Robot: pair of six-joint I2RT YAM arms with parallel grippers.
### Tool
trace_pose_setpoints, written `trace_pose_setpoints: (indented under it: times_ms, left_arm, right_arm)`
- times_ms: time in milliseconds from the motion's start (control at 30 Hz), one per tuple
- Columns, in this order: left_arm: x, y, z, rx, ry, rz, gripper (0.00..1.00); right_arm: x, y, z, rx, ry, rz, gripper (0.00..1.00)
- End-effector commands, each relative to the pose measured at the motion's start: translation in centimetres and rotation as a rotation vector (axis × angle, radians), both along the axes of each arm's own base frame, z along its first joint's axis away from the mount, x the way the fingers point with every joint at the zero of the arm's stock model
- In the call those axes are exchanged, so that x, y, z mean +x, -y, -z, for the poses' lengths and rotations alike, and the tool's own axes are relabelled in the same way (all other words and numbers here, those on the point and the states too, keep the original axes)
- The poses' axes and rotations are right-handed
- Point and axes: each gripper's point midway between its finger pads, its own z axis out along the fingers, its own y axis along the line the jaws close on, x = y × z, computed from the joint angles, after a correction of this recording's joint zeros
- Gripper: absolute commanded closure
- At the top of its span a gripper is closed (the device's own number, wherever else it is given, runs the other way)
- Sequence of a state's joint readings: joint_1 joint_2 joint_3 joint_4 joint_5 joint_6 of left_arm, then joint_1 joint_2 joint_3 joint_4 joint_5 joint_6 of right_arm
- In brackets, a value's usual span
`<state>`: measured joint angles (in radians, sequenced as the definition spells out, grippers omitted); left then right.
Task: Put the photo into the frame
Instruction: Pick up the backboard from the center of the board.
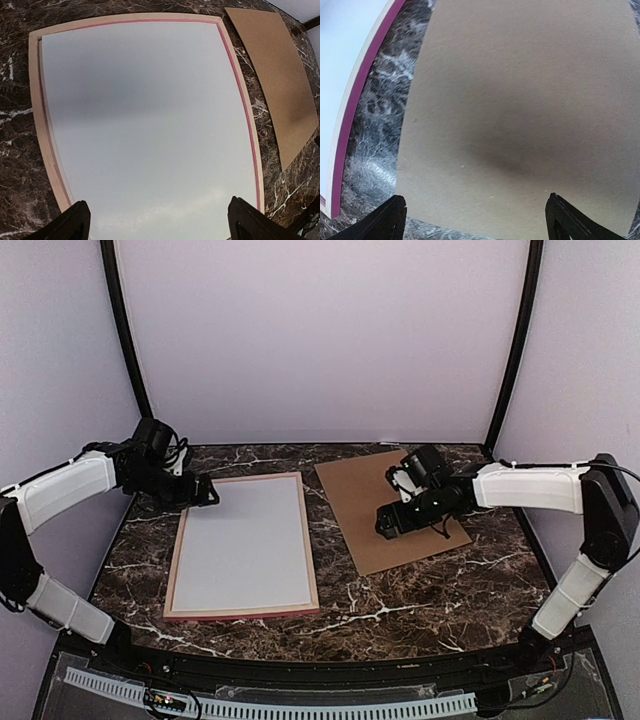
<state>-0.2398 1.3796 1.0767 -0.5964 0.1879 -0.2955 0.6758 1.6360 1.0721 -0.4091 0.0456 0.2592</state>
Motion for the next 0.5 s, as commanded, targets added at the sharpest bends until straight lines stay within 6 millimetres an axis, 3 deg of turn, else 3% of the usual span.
trace_pose_setpoints:
  times_ms: [0,267,467]
  left_arm:
    - [0.4,4.3,-2.3,-0.093,0.057,0.072,0.01]
    - [0.6,13.4,-2.9,-0.163,0.061,0.238,0.01]
    - [1.5,20.2,-1.7,-0.173,0.037,0.343,0.02]
  right_arm:
    - [2.4,3.2,-1.7,0.049,0.054,0.086,0.01]
    - [6.4,12.6,-2.4,0.139,0.054,0.334,0.01]
    - [8.6,16.6,-2.1,0.21,0.042,0.464,0.01]
